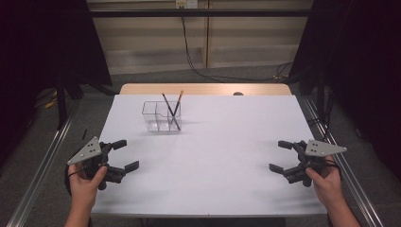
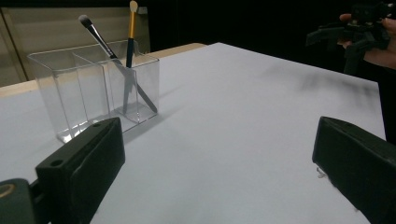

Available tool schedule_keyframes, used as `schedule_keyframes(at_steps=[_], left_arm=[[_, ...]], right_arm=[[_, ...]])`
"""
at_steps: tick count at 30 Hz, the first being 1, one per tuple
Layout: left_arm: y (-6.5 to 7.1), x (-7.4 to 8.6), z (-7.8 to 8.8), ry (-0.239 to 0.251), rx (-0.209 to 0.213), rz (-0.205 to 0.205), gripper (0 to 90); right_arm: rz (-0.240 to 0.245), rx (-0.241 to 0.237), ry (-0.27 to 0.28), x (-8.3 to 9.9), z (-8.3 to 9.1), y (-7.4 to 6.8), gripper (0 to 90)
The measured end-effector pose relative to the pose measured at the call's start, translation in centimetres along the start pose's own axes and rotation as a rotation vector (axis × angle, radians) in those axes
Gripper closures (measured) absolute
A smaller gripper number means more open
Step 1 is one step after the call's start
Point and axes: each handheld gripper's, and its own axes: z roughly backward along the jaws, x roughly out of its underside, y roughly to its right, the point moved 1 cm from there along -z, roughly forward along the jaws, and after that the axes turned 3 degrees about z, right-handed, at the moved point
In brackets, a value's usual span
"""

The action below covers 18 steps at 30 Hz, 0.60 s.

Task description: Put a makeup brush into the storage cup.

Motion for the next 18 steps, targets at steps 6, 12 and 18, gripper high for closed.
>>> schedule_keyframes(at_steps=[6, 12, 18], left_arm=[[-0.05, 0.04, -0.02, 0.003, 0.014, 0.001, 2.6], [-0.05, 0.03, 0.14, 0.011, 0.006, 0.002, 2.5], [0.00, 0.05, 0.17, 0.008, 0.008, 0.000, 2.5]], right_arm=[[-0.003, 0.006, -0.005, 0.20, -0.02, 0.09, 4.0], [0.003, 0.009, -0.002, 0.12, 0.07, 0.15, 4.0], [0.005, 0.010, -0.002, 0.16, 0.07, 0.22, 4.0]])
